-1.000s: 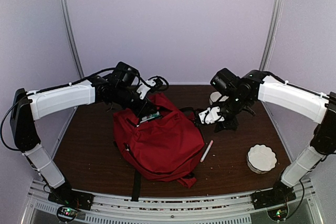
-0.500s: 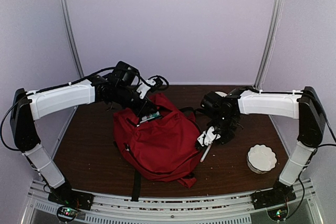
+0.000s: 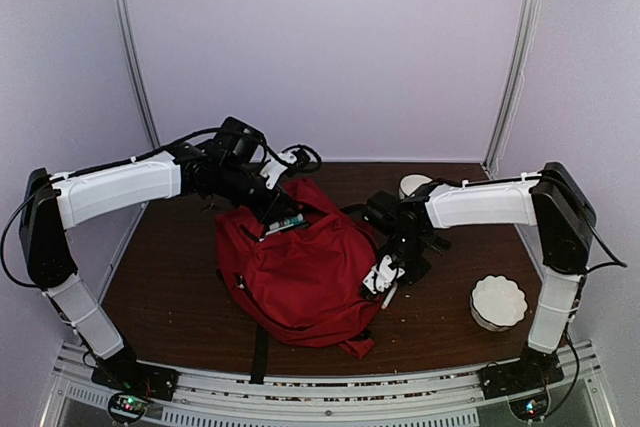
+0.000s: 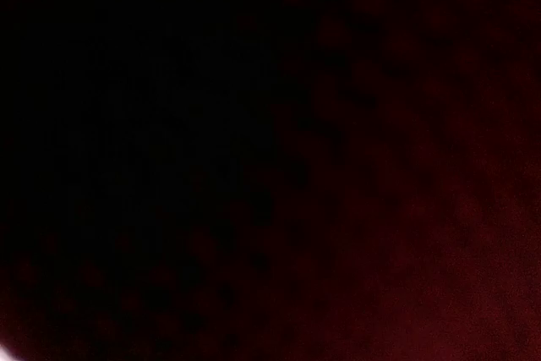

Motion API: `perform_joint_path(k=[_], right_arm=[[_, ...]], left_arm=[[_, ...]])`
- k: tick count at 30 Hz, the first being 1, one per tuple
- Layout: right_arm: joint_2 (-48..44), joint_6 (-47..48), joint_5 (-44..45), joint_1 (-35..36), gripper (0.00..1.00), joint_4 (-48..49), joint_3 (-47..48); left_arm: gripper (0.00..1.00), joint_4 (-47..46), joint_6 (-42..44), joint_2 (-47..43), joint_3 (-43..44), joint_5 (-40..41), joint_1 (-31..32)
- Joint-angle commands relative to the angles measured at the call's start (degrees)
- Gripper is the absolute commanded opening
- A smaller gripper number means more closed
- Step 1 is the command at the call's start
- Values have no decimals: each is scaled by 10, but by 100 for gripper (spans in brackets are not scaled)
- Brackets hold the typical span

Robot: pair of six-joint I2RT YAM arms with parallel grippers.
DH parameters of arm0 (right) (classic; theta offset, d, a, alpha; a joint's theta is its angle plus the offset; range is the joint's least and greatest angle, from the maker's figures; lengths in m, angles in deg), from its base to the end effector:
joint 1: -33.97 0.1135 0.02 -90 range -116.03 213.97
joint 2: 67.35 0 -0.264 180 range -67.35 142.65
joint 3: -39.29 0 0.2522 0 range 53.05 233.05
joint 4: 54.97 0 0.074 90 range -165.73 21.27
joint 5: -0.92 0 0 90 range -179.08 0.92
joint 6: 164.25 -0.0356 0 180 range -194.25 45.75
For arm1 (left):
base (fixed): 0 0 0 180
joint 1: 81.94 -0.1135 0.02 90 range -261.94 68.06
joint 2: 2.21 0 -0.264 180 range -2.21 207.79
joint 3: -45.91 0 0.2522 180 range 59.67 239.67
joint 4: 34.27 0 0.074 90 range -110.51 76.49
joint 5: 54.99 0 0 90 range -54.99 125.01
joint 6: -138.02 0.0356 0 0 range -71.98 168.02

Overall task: Pack the student bag
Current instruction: Pick up the pen from the center of the board.

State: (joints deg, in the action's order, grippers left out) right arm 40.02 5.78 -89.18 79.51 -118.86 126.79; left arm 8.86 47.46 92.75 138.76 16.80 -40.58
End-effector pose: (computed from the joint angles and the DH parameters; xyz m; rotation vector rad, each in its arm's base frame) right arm 0.2436 0.2484 0.1708 -2.7006 1.3887 -0.0465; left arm 0.2709 -0.2534 0.2907 0.9953 2.2173 -0.7202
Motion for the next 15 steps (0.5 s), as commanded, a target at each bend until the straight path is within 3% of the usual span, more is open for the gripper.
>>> perform_joint_path(k=[1, 15], right_arm=[[15, 21, 14, 7, 29, -10, 6], [21, -8, 24, 9, 25, -53, -40]], left_arm=[[0, -21, 5, 3, 17, -21, 10], [0, -19, 5, 6, 19, -24, 10]])
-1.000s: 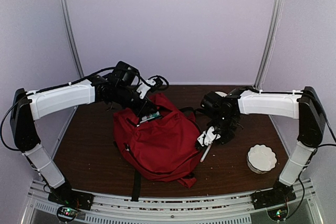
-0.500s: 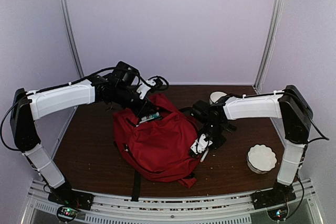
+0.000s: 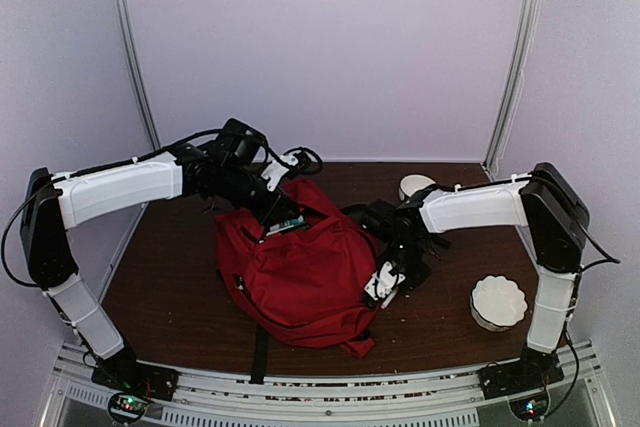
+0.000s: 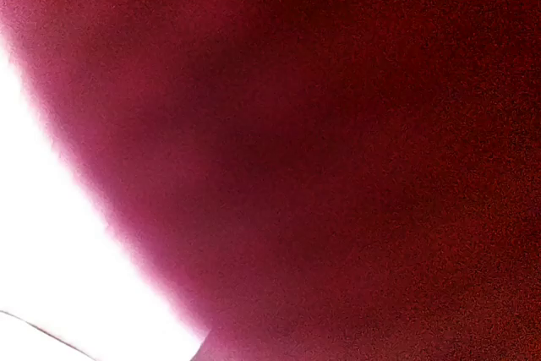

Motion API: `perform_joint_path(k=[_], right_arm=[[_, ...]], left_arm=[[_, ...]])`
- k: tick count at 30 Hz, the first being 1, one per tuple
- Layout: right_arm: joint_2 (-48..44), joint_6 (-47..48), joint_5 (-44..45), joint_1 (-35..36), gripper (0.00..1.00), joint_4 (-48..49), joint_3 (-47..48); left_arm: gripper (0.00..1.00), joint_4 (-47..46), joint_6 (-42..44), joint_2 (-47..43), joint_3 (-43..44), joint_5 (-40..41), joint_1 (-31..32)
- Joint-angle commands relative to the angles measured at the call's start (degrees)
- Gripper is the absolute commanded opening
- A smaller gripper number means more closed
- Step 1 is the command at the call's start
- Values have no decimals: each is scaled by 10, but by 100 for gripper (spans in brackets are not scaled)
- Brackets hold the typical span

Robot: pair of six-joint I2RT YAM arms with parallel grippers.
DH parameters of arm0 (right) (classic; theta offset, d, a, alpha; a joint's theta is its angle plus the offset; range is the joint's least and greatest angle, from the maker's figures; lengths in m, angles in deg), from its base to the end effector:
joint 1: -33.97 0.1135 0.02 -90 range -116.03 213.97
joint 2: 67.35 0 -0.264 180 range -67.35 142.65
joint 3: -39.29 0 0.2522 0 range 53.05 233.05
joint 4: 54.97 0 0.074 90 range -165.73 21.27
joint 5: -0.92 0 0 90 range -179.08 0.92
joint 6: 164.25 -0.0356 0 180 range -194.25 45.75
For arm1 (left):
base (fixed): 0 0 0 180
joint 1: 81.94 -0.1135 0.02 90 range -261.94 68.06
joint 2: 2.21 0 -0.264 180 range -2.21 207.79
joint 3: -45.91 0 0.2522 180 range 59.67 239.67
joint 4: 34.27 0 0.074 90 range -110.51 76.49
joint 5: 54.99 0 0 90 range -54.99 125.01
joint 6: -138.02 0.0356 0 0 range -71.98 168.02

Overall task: Pack the student bag
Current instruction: Pick up the pen from the center of the board.

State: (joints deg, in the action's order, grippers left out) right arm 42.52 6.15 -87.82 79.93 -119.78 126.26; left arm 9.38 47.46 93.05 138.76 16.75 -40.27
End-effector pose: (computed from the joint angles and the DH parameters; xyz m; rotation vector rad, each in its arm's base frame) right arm 0.2414 0.2485 0.1541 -2.7747 1.4036 -0.0511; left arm 0.2697 -0.2550 0.2882 1.0051 2.2298 -0.7206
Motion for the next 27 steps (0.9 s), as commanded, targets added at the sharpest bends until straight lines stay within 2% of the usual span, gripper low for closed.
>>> perform_joint_path(k=[1, 15, 20, 24, 27], right_arm=[[-12, -17, 7, 4, 25, -42, -47], [-147, -166, 5, 26, 20, 66, -248], [-189, -198, -21, 32, 21, 66, -251], [-186, -223, -71, 35, 26, 49, -215], [-175, -234, -77, 42, 28, 61, -209]], left_arm=[[0, -25, 5, 3, 19, -23, 7], [0, -25, 3, -3, 21, -29, 7], [0, -25, 1, -1, 21, -32, 7], [0, -25, -1, 1, 22, -34, 7], [0, -24, -1, -1, 22, -33, 7]])
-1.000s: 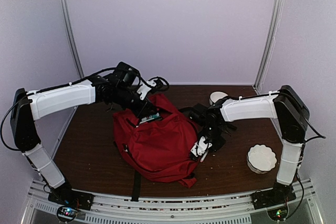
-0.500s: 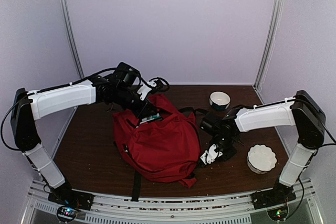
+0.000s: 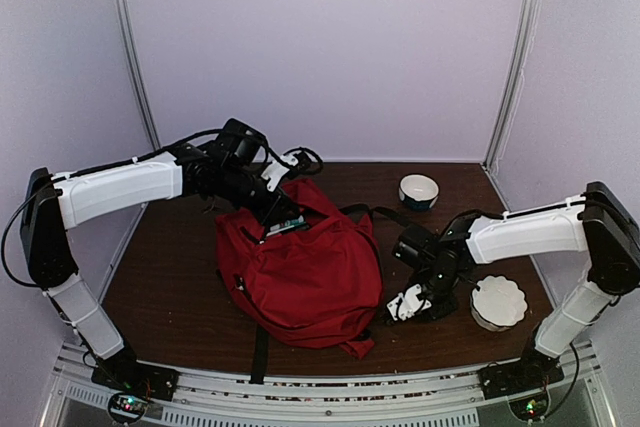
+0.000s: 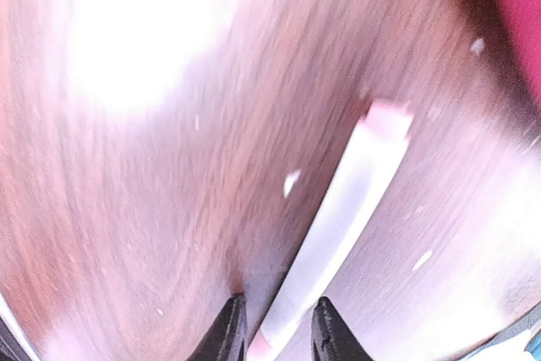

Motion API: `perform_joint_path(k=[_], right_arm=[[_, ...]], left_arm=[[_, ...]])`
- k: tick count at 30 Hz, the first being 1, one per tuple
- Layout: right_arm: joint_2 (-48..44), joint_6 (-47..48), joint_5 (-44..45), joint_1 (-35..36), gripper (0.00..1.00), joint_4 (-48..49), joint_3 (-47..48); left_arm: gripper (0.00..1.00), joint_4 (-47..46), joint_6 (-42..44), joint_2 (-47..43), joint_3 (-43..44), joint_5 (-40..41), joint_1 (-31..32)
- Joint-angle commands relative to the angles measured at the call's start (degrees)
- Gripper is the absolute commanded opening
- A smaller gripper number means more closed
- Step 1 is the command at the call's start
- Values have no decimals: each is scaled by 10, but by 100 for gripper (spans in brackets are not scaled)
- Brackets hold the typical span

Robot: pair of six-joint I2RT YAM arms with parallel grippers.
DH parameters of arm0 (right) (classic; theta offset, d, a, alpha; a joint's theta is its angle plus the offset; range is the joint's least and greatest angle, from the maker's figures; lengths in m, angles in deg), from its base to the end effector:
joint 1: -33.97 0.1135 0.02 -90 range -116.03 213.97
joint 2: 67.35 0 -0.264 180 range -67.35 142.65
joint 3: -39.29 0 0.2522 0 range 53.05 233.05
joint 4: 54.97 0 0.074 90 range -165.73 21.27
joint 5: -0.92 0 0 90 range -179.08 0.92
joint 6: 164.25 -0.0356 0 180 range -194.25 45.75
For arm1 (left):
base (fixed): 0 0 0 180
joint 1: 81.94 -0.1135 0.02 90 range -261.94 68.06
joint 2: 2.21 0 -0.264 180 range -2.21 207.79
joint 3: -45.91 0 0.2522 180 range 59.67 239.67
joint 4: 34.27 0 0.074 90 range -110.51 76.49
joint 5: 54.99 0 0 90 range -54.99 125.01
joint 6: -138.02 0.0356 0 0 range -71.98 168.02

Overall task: Pack the student bag
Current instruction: Pick up the pen from the center of the board.

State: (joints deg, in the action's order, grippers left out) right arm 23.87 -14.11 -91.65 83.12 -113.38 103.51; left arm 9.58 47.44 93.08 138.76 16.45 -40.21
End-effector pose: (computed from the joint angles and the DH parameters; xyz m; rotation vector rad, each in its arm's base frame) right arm 0.1683 0.1970 0.1537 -2.4949 1.7667 0.0565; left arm 0.2692 -0.2552 0.2878 1.0094 2.2330 -0.7266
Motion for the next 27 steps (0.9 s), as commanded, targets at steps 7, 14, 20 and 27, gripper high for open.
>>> perform_joint_path(k=[7, 14, 20, 27], right_arm=[[49, -61, -31, 23, 28, 27, 22], [44, -98, -17, 27, 16, 31, 18], [-26, -121, -92, 33, 7, -74, 61], [-75, -79, -159, 33, 7, -160, 219]], left_arm=[[0, -27, -2, -6, 22, -31, 6], [0, -27, -1, -11, 21, -30, 6], [0, -27, -2, -11, 21, -29, 6], [0, -27, -7, -11, 23, -38, 6]])
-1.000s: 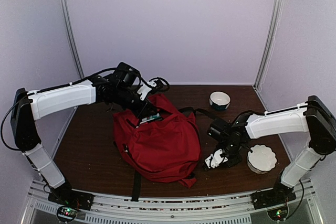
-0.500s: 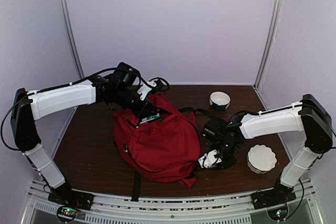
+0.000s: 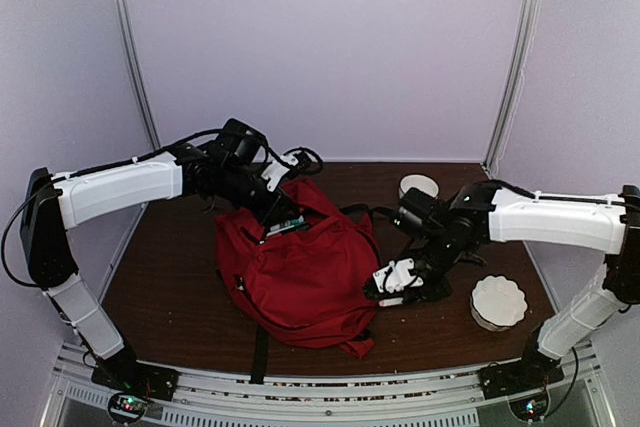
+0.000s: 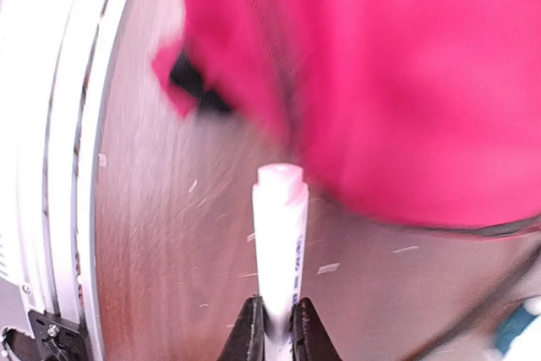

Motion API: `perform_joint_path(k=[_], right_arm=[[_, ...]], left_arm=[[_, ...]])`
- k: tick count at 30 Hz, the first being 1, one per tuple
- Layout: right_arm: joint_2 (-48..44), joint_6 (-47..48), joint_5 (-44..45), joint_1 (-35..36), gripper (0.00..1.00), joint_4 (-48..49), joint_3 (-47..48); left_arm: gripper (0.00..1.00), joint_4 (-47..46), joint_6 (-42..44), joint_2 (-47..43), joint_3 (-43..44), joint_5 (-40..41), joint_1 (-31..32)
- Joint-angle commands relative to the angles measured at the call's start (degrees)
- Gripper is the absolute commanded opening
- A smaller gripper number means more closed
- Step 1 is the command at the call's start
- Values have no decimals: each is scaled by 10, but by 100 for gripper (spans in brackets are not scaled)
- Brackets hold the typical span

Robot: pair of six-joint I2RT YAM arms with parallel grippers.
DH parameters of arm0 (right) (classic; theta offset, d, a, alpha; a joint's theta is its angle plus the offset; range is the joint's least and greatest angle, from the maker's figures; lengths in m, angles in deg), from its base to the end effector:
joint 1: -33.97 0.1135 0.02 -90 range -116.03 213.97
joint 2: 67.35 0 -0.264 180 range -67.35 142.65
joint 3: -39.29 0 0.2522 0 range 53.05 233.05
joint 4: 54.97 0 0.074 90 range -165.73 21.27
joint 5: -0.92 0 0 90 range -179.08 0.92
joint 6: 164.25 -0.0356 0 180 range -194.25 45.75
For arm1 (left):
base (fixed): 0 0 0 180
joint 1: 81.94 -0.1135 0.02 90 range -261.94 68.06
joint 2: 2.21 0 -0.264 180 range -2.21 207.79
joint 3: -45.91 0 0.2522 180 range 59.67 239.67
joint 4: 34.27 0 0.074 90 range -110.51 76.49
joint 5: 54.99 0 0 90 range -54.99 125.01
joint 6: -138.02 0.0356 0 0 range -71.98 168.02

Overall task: Pack the student bag
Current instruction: Pick up the pen from the center of the board, then place the pen in the lower front pocket of the bag.

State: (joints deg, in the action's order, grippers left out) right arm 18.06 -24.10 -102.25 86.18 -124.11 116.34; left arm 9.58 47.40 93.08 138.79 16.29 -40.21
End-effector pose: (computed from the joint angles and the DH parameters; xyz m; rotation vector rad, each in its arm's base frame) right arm 0.1602 0.2199 0.2339 -2.2894 1.7948 0.3415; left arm 0.2691 -0.2553 0.2879 1.0099 2.2326 -0.7303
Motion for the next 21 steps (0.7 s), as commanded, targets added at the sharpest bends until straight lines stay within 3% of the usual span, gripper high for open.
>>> perform_joint_path(k=[1, 8, 12, 21], right_arm=[[-8, 27, -56, 4, 7, -56, 118], [90, 75, 5, 29, 7, -3, 296], [147, 130, 77, 51, 7, 65, 322], [230, 199, 117, 77, 6, 154, 379]], left_arm=[[0, -27, -8, -11, 23, -39, 7], [0, -26, -4, -14, 24, -44, 7], [0, -21, 9, -19, 23, -37, 8], [0, -22, 12, -30, 22, -37, 7]])
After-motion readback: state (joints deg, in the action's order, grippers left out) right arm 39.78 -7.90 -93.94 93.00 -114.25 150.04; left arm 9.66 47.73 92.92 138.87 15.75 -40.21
